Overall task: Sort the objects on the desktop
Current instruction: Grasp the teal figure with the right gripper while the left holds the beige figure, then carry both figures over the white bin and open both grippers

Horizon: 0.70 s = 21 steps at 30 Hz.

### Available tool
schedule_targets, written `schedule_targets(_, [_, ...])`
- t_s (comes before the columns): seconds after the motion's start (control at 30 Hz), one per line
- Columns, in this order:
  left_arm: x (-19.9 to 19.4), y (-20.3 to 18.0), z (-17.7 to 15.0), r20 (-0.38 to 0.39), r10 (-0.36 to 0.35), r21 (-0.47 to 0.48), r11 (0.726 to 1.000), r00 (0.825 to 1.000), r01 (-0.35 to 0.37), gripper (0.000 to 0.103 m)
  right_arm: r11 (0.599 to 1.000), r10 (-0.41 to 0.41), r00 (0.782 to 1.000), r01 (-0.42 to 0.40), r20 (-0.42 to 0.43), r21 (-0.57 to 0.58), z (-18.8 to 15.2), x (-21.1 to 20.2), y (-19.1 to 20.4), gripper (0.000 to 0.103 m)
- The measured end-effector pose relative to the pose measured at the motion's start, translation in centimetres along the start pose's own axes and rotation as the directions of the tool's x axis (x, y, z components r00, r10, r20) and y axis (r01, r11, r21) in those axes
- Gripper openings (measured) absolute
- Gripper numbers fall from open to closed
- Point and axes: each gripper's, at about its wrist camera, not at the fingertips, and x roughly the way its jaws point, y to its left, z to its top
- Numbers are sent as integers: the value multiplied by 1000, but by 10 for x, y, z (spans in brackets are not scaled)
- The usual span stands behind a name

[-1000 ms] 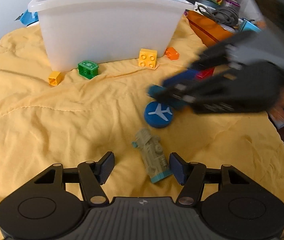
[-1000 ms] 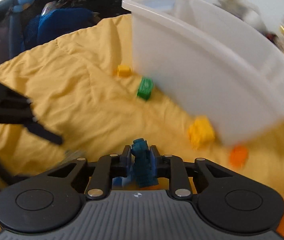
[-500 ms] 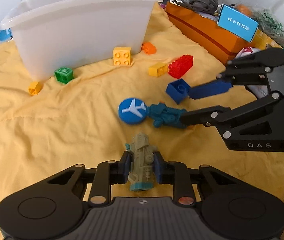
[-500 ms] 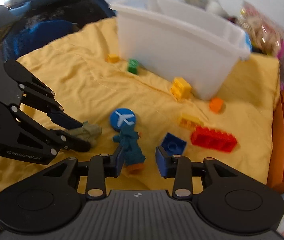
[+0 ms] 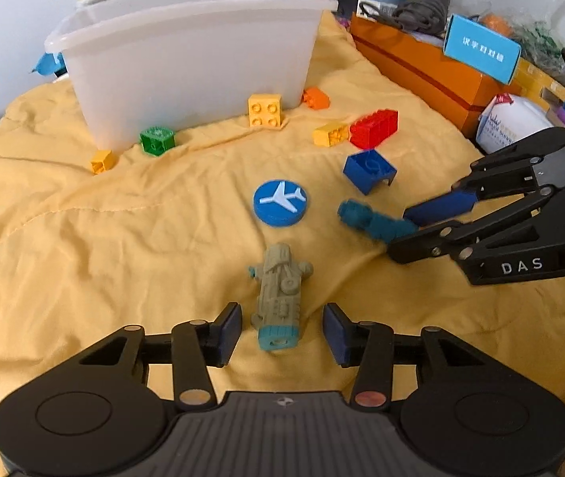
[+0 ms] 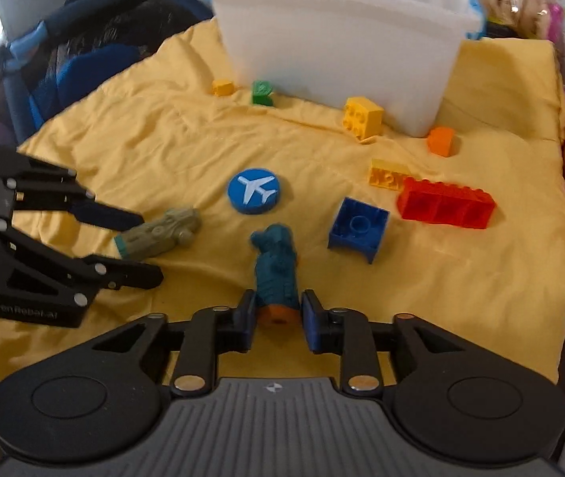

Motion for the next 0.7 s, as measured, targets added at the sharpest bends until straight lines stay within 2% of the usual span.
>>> schedule_targets(0.03, [0, 1, 1, 10, -1, -6, 1000, 1000, 1, 49, 1000, -16, 1000, 16, 15, 1, 1, 0, 0, 48])
schedule_targets(0.07, [1, 1, 2, 7, -7, -12, 1000, 1000, 7, 47, 999, -31, 999, 31, 31, -7, 3, 0, 1, 48])
schedule_targets(0.17, [4, 2, 3, -14, -9, -20, 1000, 1000, 8, 29, 998, -17, 999, 19, 33, -52, 10, 6, 6, 43])
schedule_targets(0.2, [3, 1, 3, -17, -17, -13, 1000, 1000, 16, 29, 997, -27, 999, 28, 22, -67, 11, 11, 8, 37])
schedule_targets(0.27, [2, 0, 2, -23, -28, -7, 1000, 999, 27, 29, 995, -50, 999, 50, -1, -86, 8, 17, 11, 36])
schedule_targets(0.3, [0, 0, 2, -23, -37, -9, 999, 999, 37, 29, 995, -48, 999, 47, -3, -89, 6, 16, 12, 29])
schedule_targets(0.4, [-7, 1, 5, -6, -38, -6, 999, 999, 37, 29, 995, -44, 999, 43, -9, -85, 2, 9, 14, 29])
schedule_targets(0.6, [-43, 3, 36, 109, -2, 37, 999, 994, -2, 29, 996, -68, 995, 72, 72, -60, 19, -19, 13, 29])
schedule_targets(0.7, [-61, 10, 60, 186, 2, 29, 1000, 983, -8, 29, 994, -90, 988, 97, 129, -48, 36, -35, 10, 29])
